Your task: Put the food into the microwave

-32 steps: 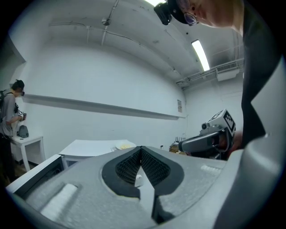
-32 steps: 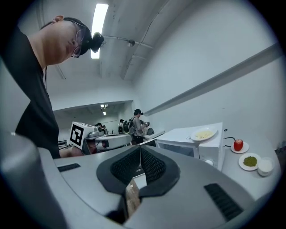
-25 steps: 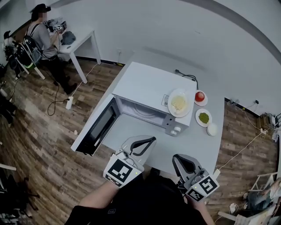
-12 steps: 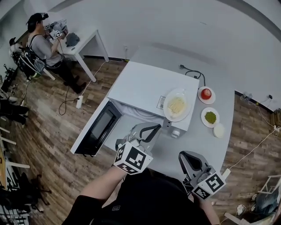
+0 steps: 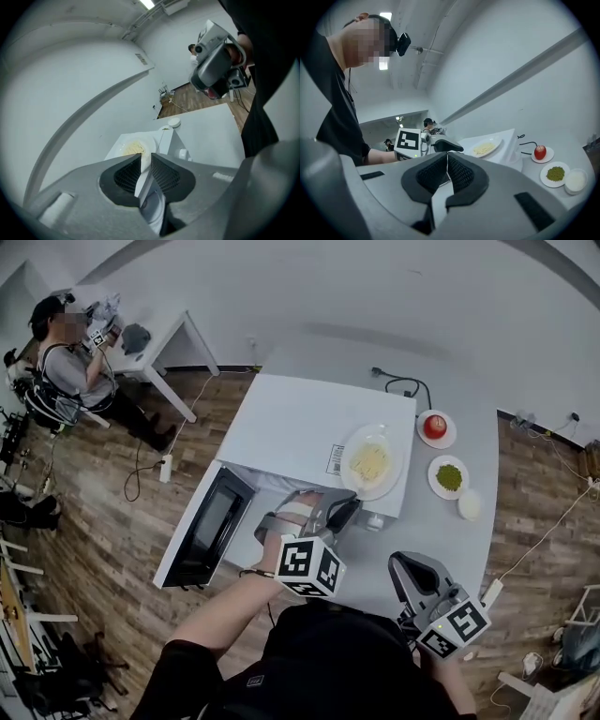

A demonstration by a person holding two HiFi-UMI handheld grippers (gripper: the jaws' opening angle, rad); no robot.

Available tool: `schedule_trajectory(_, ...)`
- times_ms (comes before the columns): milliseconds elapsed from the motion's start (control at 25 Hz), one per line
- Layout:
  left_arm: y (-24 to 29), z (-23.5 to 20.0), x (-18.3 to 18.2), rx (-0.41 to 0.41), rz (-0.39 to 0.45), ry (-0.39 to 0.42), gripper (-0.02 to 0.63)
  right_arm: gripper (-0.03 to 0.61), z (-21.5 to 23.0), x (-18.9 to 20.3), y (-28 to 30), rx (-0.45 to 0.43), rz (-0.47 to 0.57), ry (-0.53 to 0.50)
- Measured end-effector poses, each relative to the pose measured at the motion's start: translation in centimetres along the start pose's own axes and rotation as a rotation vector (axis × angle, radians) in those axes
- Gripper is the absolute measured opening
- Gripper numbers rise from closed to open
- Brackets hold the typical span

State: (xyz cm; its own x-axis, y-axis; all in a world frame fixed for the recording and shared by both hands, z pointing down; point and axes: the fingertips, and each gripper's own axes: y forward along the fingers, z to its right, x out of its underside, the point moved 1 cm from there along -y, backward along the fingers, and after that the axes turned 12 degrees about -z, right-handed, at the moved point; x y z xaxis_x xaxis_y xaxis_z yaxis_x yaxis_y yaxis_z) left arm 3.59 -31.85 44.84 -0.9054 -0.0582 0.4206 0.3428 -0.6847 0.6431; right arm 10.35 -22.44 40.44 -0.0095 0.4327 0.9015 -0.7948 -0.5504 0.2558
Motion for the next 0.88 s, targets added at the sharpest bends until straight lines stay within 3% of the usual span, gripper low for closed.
schedule_trajectory(80, 1.1, 0.2, 0.0, 0.014, -0.012, 0.052, 0.078, 0.017, -0.1, 0.0, 0.1, 0.008, -0.008, -0.004)
schedule_trajectory(240, 2.6, 0.9, 0.5, 0.045, -0.047, 0.147, 0.095, 0.017, 0.6, 0.5, -0.2, 0.037, -0.006, 0.021)
schedule_trajectory(880, 4.9, 1.5, 0.7, 0.013, -0.152, 0.420, 0.089, 0.017, 1.6, 1.0, -1.7, 0.093, 0.030, 0.044)
